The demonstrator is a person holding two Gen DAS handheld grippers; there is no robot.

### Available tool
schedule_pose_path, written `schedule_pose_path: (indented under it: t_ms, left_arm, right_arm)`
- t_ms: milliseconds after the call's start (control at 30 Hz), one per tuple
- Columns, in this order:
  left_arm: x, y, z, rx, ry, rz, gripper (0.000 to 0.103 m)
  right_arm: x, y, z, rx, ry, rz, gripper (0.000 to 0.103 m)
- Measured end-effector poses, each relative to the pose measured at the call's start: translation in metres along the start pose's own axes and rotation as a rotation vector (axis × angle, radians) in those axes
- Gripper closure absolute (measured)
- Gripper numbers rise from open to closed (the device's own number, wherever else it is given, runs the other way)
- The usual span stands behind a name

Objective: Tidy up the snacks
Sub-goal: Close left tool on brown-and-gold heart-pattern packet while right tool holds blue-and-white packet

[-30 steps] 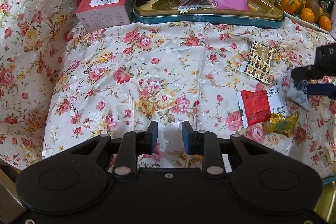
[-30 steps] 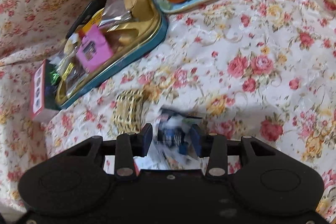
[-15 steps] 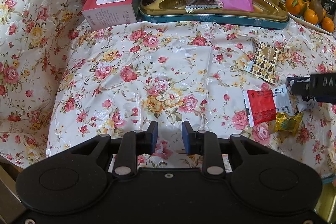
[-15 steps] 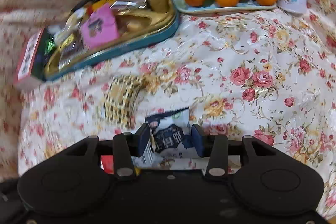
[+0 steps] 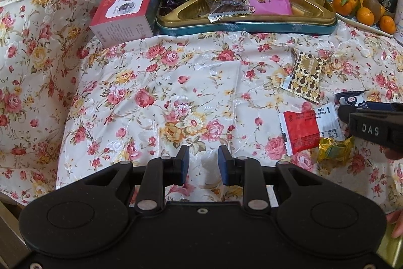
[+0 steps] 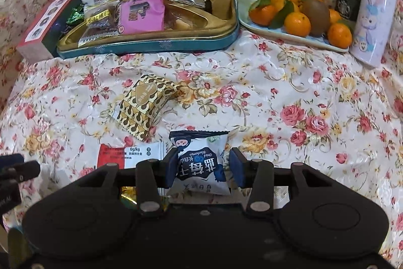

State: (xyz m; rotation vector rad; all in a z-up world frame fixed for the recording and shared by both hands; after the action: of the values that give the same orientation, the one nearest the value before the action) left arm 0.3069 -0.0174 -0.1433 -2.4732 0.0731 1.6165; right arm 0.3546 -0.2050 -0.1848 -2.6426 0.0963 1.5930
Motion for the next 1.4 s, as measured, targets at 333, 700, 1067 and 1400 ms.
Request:
schedule_pose_path:
  t_ms: [333,700,1067,1400]
  left_arm:
    - [0.000,0.011,-0.010,0.027,0.019,-0.022,0.067]
    - [-0.006,0.053,-0.045,0.113,0.124,0.062,0.067]
    - [0.023,0.093,-0.066,0.121,0.074,0.153,0.066]
    - [0.026,0.102,-0.077,0.130,0.146,0.151,0.059]
  right_arm:
    - [-0.004,0.003,0.004,-0.053,0.048,-0.002,0.068]
    - [-0.024,0.027,0.012,-0.018,0.098,-0.019,0.069]
    - [-0.046,0.060,0.018,0.064,0.126,-0.047,0.069]
    - [-0.047,0.064,0.023,0.093,0.130,-0.077,0.068]
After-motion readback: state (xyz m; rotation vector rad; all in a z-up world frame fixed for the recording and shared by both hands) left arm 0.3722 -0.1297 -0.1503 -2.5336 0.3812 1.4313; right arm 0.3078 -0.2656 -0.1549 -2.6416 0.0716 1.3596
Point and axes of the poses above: each gripper's, at about its wrist camera, not at the fingertips, and x roughly the way its jaws point, y to its right, z to its underside, the point moved 10 cm from there along x, roughly the way its jaws point
